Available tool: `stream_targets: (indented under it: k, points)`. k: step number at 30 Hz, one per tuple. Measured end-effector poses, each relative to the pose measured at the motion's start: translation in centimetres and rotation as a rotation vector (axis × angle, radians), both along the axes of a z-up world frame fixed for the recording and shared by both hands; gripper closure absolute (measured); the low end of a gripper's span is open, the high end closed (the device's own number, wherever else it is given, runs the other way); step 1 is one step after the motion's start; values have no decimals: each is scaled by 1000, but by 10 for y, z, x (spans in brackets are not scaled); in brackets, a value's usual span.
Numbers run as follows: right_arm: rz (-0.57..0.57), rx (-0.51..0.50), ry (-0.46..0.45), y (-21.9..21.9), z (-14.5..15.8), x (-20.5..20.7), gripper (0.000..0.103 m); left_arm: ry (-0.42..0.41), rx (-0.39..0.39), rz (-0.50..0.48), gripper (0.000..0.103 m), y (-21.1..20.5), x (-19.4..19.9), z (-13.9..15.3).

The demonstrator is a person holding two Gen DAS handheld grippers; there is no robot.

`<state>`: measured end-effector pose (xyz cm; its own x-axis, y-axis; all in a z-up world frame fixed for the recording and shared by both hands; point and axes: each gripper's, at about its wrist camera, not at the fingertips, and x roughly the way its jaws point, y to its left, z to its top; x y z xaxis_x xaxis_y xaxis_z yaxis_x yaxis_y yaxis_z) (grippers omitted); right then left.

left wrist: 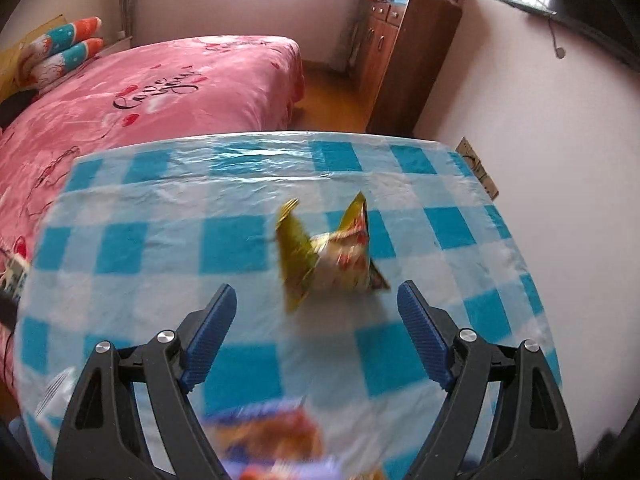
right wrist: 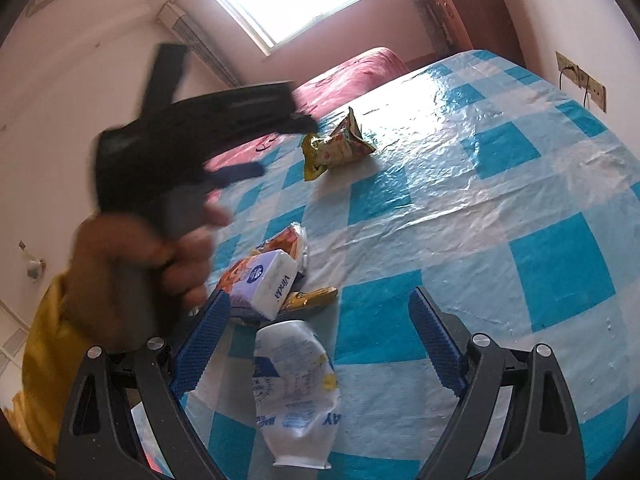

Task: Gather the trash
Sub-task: 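Grasp the yellow chip bag with the left gripper while the right grasps the white plastic bag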

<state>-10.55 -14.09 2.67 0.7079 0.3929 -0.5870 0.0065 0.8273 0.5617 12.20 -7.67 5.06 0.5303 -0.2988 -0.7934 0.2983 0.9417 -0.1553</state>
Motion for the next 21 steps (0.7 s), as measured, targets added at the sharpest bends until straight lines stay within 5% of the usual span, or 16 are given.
stream_targets:
  k: [8,16,21]
  points:
    - [91,-29,64,12,-5,8,13,49,103,11,20,-31,35,-27]
    - [140,-200,56,39,-4,3,14,136,66,44,27,-23,48,-40]
    - [152,-281,59,50,-4,1,31,124,76,63,39,-22,45,-40]
